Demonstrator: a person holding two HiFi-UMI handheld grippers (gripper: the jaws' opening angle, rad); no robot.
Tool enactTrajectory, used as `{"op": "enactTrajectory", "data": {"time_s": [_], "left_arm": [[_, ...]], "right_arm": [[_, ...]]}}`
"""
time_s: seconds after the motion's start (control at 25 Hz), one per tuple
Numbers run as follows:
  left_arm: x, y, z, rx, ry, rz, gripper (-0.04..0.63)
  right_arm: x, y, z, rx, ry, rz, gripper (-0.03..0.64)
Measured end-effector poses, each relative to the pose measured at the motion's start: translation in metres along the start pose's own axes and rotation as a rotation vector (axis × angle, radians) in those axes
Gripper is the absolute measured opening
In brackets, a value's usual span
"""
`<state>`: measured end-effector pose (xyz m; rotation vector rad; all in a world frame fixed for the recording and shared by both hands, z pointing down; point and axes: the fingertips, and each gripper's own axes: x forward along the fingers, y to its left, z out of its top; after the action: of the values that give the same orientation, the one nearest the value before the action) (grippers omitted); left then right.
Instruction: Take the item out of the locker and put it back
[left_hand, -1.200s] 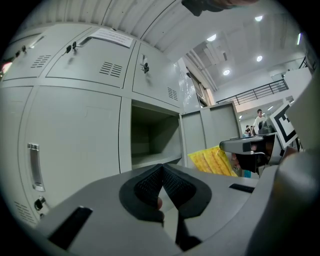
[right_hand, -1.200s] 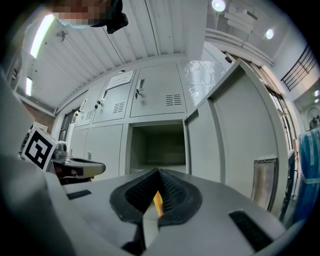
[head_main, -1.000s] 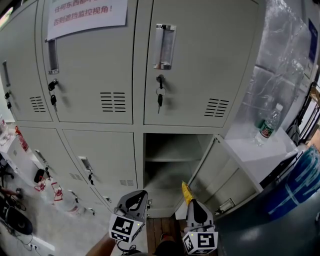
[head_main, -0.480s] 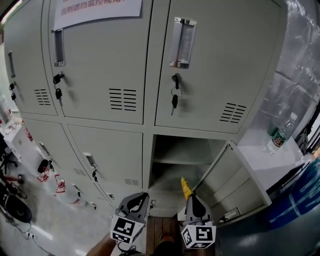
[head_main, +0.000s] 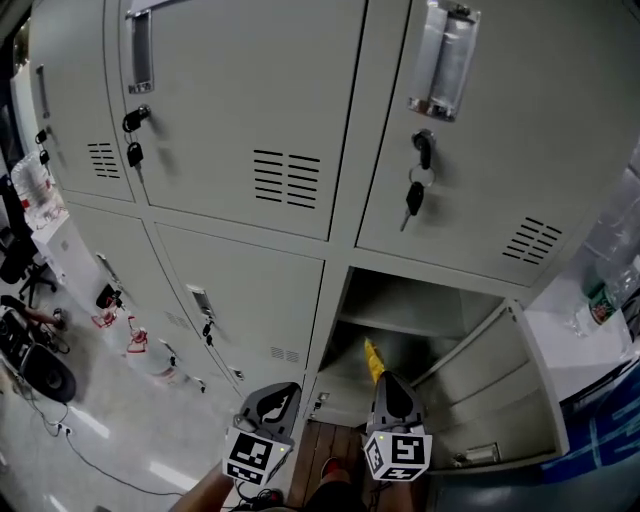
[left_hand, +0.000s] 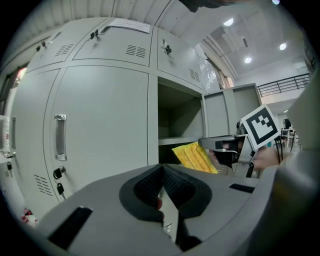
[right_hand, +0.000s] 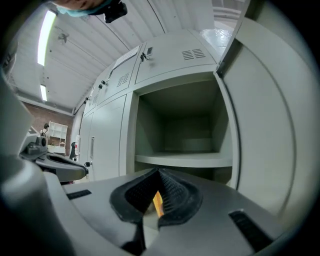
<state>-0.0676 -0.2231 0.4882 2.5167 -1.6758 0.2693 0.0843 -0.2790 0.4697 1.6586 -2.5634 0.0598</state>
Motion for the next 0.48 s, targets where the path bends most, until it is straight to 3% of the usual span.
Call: {"op": "enactTrajectory", "data": {"time_s": [0.48], "left_arm": [[0.000, 0.025, -0.036, -0.055, 0.059, 0.119, 0.021]], "right_arm": [[0.060, 0.016, -0.029, -0.005, 0.038, 0.111, 0.017]]}}
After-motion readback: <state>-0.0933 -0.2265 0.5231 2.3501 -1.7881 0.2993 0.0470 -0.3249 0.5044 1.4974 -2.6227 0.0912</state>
